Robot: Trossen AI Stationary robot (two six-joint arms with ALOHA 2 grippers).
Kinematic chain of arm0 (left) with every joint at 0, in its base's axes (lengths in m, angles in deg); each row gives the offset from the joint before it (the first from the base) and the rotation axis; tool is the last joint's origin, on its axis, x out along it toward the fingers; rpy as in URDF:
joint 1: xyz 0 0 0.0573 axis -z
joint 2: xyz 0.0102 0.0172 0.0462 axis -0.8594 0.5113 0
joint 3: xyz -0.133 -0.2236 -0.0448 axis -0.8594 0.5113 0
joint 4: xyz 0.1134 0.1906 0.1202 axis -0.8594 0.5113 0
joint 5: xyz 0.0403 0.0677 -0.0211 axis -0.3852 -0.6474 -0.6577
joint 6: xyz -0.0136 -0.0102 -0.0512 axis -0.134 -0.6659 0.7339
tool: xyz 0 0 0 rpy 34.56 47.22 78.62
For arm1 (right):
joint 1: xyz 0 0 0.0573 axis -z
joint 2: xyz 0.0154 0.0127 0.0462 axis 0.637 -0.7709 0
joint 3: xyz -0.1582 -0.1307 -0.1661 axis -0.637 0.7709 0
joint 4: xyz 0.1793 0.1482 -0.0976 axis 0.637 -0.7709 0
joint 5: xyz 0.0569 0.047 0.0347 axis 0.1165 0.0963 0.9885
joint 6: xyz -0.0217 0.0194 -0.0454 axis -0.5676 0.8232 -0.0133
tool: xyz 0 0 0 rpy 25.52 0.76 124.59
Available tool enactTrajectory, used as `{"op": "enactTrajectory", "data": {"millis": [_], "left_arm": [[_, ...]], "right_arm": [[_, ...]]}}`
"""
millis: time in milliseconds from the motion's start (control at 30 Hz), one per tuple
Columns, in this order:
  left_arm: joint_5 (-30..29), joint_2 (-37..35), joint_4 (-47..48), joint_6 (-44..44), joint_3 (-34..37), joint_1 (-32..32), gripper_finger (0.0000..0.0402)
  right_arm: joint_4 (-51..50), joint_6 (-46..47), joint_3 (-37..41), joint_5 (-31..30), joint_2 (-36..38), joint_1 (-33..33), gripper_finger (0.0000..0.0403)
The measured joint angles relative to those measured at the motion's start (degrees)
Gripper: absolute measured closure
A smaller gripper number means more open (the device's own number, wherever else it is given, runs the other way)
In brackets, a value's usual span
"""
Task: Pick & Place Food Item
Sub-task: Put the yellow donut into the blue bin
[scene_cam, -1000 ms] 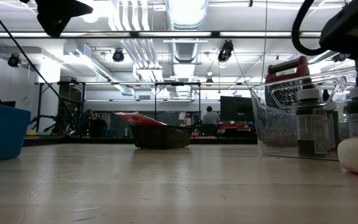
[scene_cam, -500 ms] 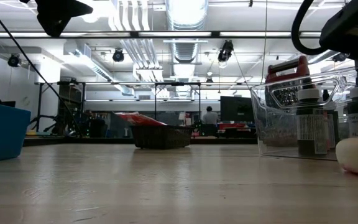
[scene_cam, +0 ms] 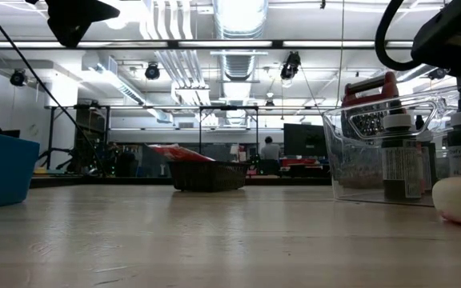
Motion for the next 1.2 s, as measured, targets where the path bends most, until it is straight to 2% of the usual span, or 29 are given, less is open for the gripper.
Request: {"op": "enactTrajectory", "data": {"millis": [367, 700, 900, 1200], "left_arm": [[0.00, 0.00, 0.00, 0.00, 0.01, -0.01, 0.0158], [0.60, 0.00, 0.00, 1.21, 0.01, -0.01, 0.0158], [3.45, 0.02, 0.00, 1.57, 0.05, 0.04, 0.0158], [3.45, 0.02, -0.42, 1.55, 0.05, 0.04, 0.0158]], "right_arm": [[-1.03, -1.50, -2.85, -0.04, 0.04, 0.00, 0.0355], [-8.52, -7.55, -9.60, -1.04, 0.11, 0.00, 0.0355], [-8.36, -20.64, -12.96, -10.29, 0.13, 0.00, 0.0355], [-7.72, -37.05, -16.13, -31.09, 0.13, 0.04, 0.0355]]}}
